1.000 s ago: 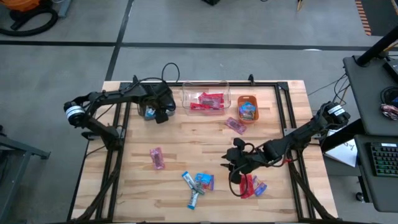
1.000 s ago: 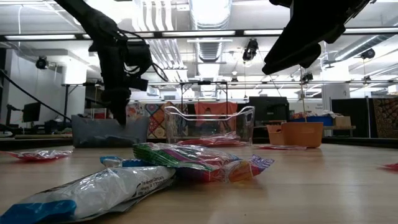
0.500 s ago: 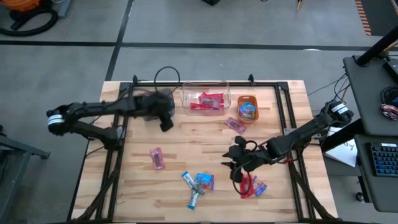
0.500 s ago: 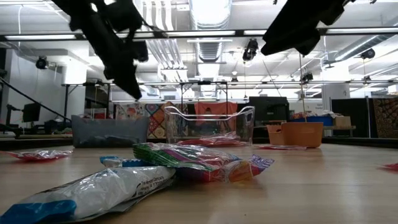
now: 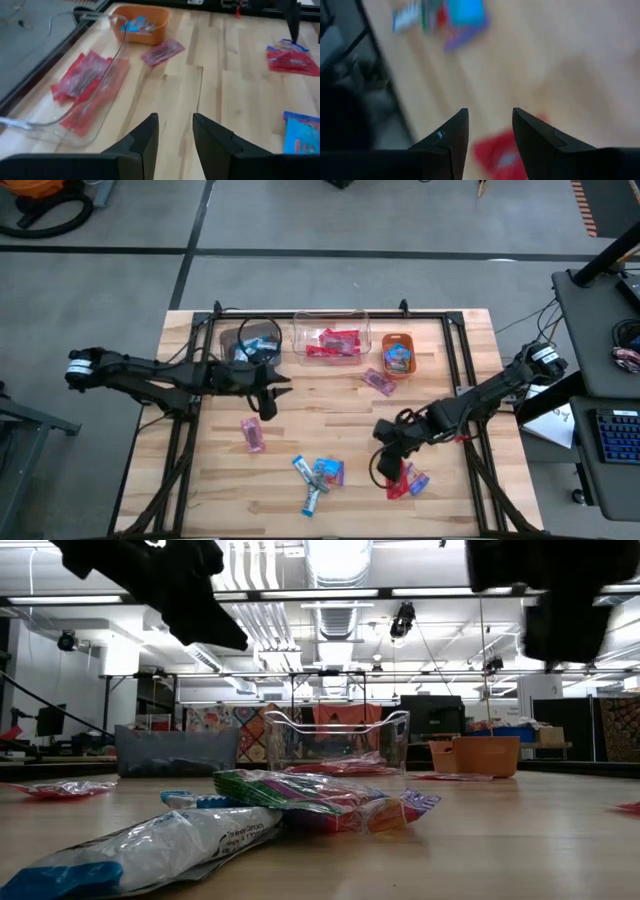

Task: Sort candy
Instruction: Put the blue gummy into the orange bin

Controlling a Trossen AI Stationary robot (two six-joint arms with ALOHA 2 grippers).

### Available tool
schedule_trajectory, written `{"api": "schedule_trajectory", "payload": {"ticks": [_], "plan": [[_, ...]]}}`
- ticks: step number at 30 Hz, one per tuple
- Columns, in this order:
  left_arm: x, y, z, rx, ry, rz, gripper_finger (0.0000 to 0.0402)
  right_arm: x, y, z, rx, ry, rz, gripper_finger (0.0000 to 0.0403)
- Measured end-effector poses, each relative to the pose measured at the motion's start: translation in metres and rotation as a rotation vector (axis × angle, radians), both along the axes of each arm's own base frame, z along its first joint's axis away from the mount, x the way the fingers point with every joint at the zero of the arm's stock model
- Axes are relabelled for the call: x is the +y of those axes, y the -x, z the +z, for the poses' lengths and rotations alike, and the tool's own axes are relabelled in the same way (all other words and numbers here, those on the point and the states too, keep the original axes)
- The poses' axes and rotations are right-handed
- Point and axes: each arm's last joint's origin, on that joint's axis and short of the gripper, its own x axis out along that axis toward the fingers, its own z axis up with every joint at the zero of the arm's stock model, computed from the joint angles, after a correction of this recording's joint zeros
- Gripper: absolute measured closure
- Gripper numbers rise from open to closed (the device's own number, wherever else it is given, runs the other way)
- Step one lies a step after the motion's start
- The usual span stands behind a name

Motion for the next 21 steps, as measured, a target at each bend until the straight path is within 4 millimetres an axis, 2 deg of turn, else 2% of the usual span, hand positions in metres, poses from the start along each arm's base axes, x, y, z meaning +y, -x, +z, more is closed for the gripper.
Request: {"api": "schedule_trajectory", "payload": {"ticks": [5,12,15,21], "plan": [[0.000,-0.002,0.004,-0.019,-0.018,-0.005,0.0297,0.012,0.014,-0.004,0.230,-0.183,-0.107,0.0259],[0.000,-0.005,0.009,-0.057,-0.050,-0.022,0.0296,0.026,0.042,-0.009,0.526,-0.216,-0.235,0.0259],[0.000,-0.007,0.008,-0.059,-0.062,-0.028,0.0296,0.032,0.052,-0.010,0.579,-0.181,-0.261,0.0259],[0.000,-0.011,0.003,-0.041,-0.063,-0.029,0.0296,0.038,0.057,-0.011,0.550,-0.133,-0.308,0.0256]]}}
